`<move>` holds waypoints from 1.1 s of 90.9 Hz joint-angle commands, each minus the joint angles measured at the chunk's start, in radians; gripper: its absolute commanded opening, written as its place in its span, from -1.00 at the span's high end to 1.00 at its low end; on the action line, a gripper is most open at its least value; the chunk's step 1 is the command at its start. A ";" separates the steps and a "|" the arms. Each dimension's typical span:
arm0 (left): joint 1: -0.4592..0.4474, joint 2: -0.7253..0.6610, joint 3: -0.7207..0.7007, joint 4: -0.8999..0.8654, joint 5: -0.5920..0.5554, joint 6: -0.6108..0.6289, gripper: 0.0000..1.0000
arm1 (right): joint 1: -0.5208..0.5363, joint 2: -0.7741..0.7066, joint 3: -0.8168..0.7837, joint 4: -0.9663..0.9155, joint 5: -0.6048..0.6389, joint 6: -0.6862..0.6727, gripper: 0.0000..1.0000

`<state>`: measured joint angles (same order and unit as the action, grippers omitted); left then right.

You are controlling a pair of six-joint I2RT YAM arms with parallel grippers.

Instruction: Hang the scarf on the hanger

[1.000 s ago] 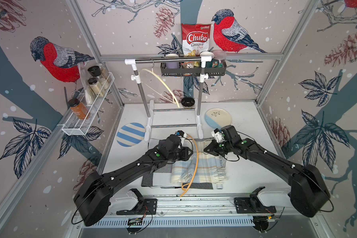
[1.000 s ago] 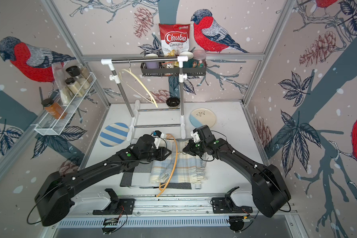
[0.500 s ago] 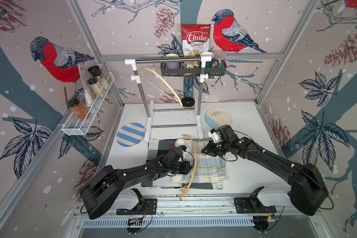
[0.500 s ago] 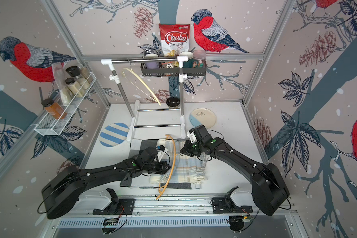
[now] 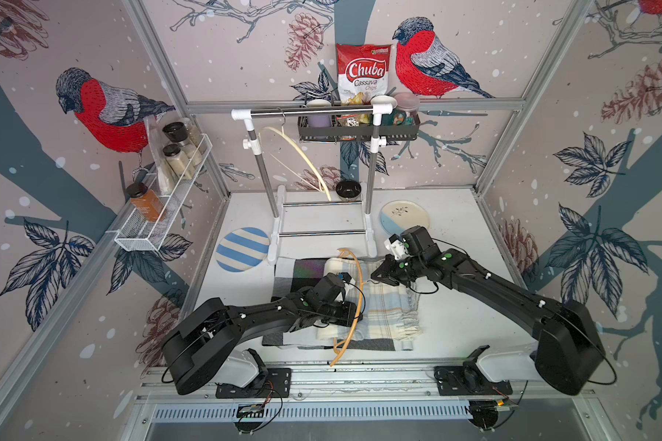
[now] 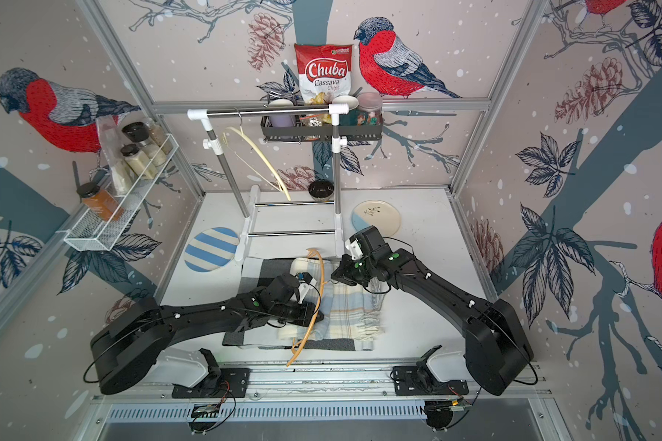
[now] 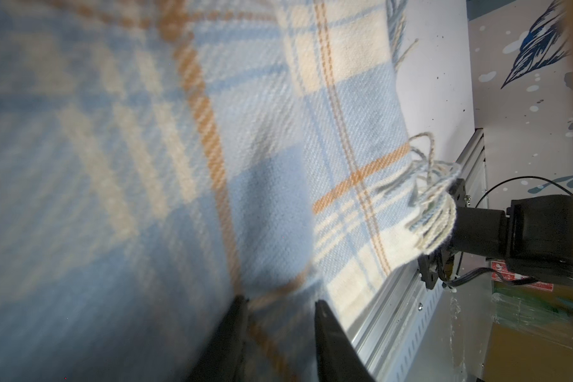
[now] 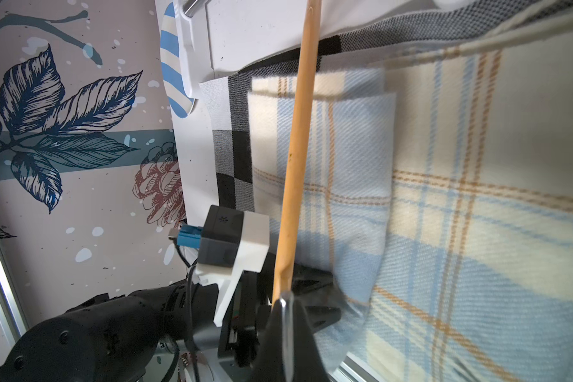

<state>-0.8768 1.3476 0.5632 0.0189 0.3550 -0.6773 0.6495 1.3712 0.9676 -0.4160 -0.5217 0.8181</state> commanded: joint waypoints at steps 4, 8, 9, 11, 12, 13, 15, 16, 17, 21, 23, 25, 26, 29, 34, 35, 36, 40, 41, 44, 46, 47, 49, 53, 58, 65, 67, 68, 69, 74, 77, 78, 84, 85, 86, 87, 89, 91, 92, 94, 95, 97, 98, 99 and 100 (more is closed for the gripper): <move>0.003 -0.147 0.083 -0.219 -0.121 0.046 -0.12 | 0.000 0.013 0.009 -0.049 0.027 0.003 1.00; 0.006 -0.202 0.122 -0.287 -0.182 0.043 -0.27 | 0.003 0.012 0.011 -0.052 0.037 0.000 1.00; 0.007 -0.212 0.132 -0.306 -0.197 0.041 -0.31 | 0.004 0.012 0.011 -0.054 0.038 -0.001 1.00; 0.010 -0.229 0.148 -0.344 -0.226 0.039 -0.37 | 0.005 0.012 0.013 -0.053 0.041 -0.001 1.00; 0.011 -0.238 0.156 -0.363 -0.243 0.038 -0.39 | 0.006 0.013 0.014 -0.054 0.042 -0.001 1.00; 0.012 -0.245 0.166 -0.380 -0.263 0.038 -0.41 | 0.007 0.014 0.016 -0.055 0.043 -0.002 1.00; 0.013 -0.255 0.182 -0.410 -0.313 0.033 -0.43 | 0.009 0.014 0.019 -0.056 0.045 -0.002 1.00; 0.013 -0.260 0.190 -0.429 -0.341 0.028 -0.43 | 0.010 0.014 0.020 -0.057 0.046 -0.002 1.00; 0.012 -0.265 0.197 -0.459 -0.372 0.022 -0.44 | 0.011 0.014 0.022 -0.058 0.047 -0.002 1.00; 0.013 -0.278 0.216 -0.543 -0.469 -0.011 -0.45 | 0.015 0.016 0.029 -0.060 0.052 -0.001 1.00; 0.013 -0.281 0.221 -0.564 -0.493 -0.018 -0.45 | 0.017 0.016 0.031 -0.059 0.058 -0.001 1.00; 0.012 -0.285 0.219 -0.567 -0.497 -0.020 -0.44 | 0.021 0.020 0.034 -0.058 0.062 0.002 1.00; 0.012 -0.288 0.218 -0.564 -0.494 -0.020 -0.43 | 0.022 0.020 0.036 -0.059 0.064 0.003 1.00; 0.006 -0.297 0.202 -0.530 -0.469 -0.013 -0.42 | 0.027 0.026 0.040 -0.058 0.066 0.009 1.00; -0.015 -0.319 0.161 -0.428 -0.411 0.010 -0.42 | 0.038 0.037 0.045 -0.049 0.066 0.028 1.00; -0.020 -0.323 0.152 -0.412 -0.401 0.016 -0.42 | 0.038 0.037 0.045 -0.049 0.066 0.028 1.00; -0.027 -0.328 0.144 -0.388 -0.392 0.021 -0.43 | 0.041 0.039 0.047 -0.044 0.063 0.034 1.00; -0.056 -0.346 0.117 -0.317 -0.379 0.049 -0.45 | 0.051 0.046 0.051 -0.036 0.059 0.044 0.95; -0.064 -0.348 0.111 -0.304 -0.380 0.056 -0.45 | 0.052 0.046 0.053 -0.033 0.058 0.048 0.92; -0.088 -0.349 0.093 -0.277 -0.384 0.074 -0.46 | 0.059 0.051 0.058 -0.029 0.053 0.054 0.80; -0.098 -0.345 0.081 -0.257 -0.385 0.084 -0.46 | 0.062 0.052 0.062 -0.027 0.051 0.058 0.72; -0.102 -0.342 0.075 -0.249 -0.384 0.088 -0.46 | 0.064 0.054 0.064 -0.027 0.049 0.062 0.69; -0.109 -0.335 0.067 -0.237 -0.381 0.092 -0.46 | 0.067 0.057 0.068 -0.023 0.043 0.067 0.64; -0.116 -0.316 0.044 -0.205 -0.378 0.091 -0.46 | 0.076 0.060 0.073 -0.012 0.033 0.079 0.55; -0.123 -0.297 0.017 -0.168 -0.374 0.086 -0.46 | 0.083 0.064 0.080 -0.001 0.020 0.092 0.42; -0.136 -0.294 -0.015 -0.117 -0.375 0.080 -0.46 | 0.092 0.067 0.088 0.012 0.007 0.109 0.33; -0.139 -0.295 -0.022 -0.108 -0.381 0.079 -0.46 | 0.094 0.068 0.092 0.011 0.002 0.111 0.30; -0.140 -0.296 -0.027 -0.105 -0.384 0.079 -0.46 | 0.093 0.068 0.093 0.011 0.001 0.110 0.28; -0.141 -0.296 -0.030 -0.100 -0.385 0.079 -0.46 | 0.094 0.068 0.096 0.010 0.000 0.112 0.26; -0.145 -0.292 -0.040 -0.089 -0.390 0.081 -0.45 | 0.097 0.072 0.107 0.009 -0.008 0.117 0.22; -0.147 -0.290 -0.044 -0.082 -0.390 0.078 -0.44 | 0.101 0.073 0.113 0.010 -0.012 0.121 0.21; -0.147 -0.289 -0.046 -0.077 -0.390 0.078 -0.44 | 0.102 0.074 0.115 0.010 -0.014 0.122 0.21; -0.152 -0.287 -0.056 -0.059 -0.398 0.068 -0.40 | 0.109 0.079 0.135 0.007 -0.019 0.129 0.21; -0.152 -0.286 -0.058 -0.057 -0.399 0.068 -0.40 | 0.112 0.080 0.138 0.007 -0.020 0.129 0.20; -0.153 -0.287 -0.059 -0.056 -0.402 0.066 -0.39 | 0.114 0.082 0.139 0.008 -0.021 0.132 0.20; -0.154 -0.287 -0.060 -0.055 -0.405 0.065 -0.38 | 0.116 0.082 0.141 0.009 -0.022 0.134 0.20; -0.154 -0.289 -0.061 -0.061 -0.418 0.062 -0.35 | 0.121 0.082 0.146 0.010 -0.026 0.139 0.20; -0.154 -0.291 -0.061 -0.073 -0.436 0.058 -0.31 | 0.124 0.083 0.150 0.013 -0.031 0.144 0.19; -0.154 -0.291 -0.060 -0.080 -0.446 0.056 -0.29 | 0.126 0.083 0.152 0.016 -0.035 0.148 0.19; -0.154 -0.295 -0.057 -0.096 -0.467 0.053 -0.26 | 0.130 0.082 0.153 0.032 -0.043 0.158 0.17; -0.154 -0.298 -0.056 -0.103 -0.477 0.051 -0.25 | 0.132 0.082 0.152 0.042 -0.051 0.169 0.16; -0.154 -0.306 -0.054 -0.121 -0.501 0.048 -0.23 | 0.138 0.078 0.147 0.070 -0.062 0.187 0.14; -0.154 -0.308 -0.054 -0.129 -0.512 0.046 -0.22 | 0.139 0.078 0.144 0.084 -0.068 0.200 0.12; -0.154 -0.315 -0.053 -0.137 -0.525 0.043 -0.22 | 0.140 0.077 0.142 0.097 -0.073 0.212 0.11; -0.154 -0.320 -0.053 -0.150 -0.538 0.041 -0.22 | 0.142 0.074 0.141 0.108 -0.076 0.223 0.10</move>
<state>-1.0275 1.0538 0.5064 -0.0982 -0.0647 -0.6136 0.7746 1.4521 1.1080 -0.4114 -0.5327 0.9493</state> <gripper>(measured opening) 0.615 0.420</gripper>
